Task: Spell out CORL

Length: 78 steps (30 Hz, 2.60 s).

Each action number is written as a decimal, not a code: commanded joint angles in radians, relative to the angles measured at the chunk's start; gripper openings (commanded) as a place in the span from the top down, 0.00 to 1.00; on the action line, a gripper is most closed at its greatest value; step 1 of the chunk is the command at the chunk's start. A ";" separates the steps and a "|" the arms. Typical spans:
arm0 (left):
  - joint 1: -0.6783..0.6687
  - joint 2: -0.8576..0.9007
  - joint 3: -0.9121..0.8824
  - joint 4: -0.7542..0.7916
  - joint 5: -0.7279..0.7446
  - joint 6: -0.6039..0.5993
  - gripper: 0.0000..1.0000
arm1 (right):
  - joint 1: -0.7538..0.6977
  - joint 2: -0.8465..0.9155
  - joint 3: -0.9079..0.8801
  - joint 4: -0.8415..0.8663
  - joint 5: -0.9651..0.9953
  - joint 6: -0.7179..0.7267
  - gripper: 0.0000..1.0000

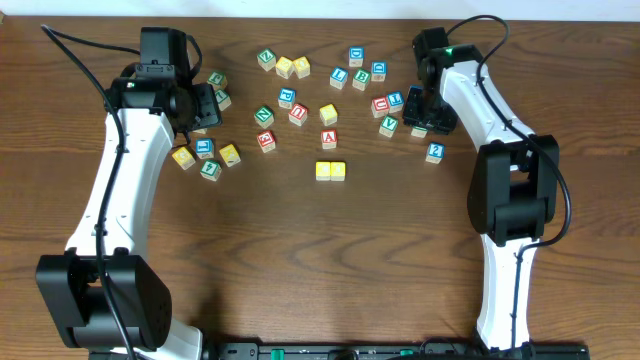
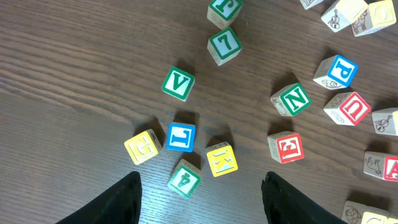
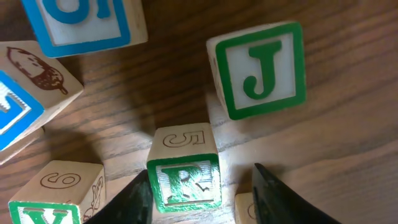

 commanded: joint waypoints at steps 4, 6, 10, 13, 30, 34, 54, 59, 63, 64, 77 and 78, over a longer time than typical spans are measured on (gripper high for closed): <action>0.003 -0.024 -0.010 0.001 0.002 -0.002 0.39 | -0.006 0.005 0.016 0.008 -0.012 -0.057 0.68; 0.003 -0.024 -0.010 0.001 0.002 -0.002 0.39 | -0.004 0.005 0.016 0.010 -0.014 -0.064 0.68; 0.003 -0.024 -0.010 0.001 0.002 -0.002 0.39 | 0.001 0.005 0.016 0.009 -0.015 -0.068 0.71; 0.003 -0.024 -0.010 0.001 0.002 -0.002 0.39 | 0.000 0.005 0.016 0.009 -0.023 -0.095 0.73; 0.003 -0.024 -0.010 0.004 0.002 -0.001 0.39 | 0.075 0.005 0.016 -0.131 -0.198 -0.232 0.71; 0.003 -0.024 -0.010 0.005 0.002 -0.001 0.39 | 0.122 0.005 0.016 -0.167 -0.197 -0.233 0.65; 0.003 -0.024 -0.010 0.008 0.002 -0.001 0.39 | 0.266 -0.003 0.032 -0.151 -0.156 -0.193 0.77; 0.003 -0.024 -0.010 0.008 0.002 -0.001 0.39 | 0.244 -0.079 0.037 -0.164 -0.105 -0.098 0.54; 0.003 -0.024 -0.010 0.008 0.002 -0.001 0.39 | 0.238 -0.108 0.037 -0.185 -0.032 0.056 0.42; 0.003 -0.024 -0.010 0.008 0.002 -0.001 0.39 | 0.237 -0.108 0.037 -0.184 -0.018 0.101 0.43; 0.004 -0.024 -0.010 0.008 0.001 0.003 0.39 | 0.227 -0.098 0.034 -0.082 -0.009 0.237 0.35; 0.004 -0.024 -0.010 0.008 0.001 0.003 0.39 | 0.227 -0.098 0.034 -0.079 -0.009 0.241 0.36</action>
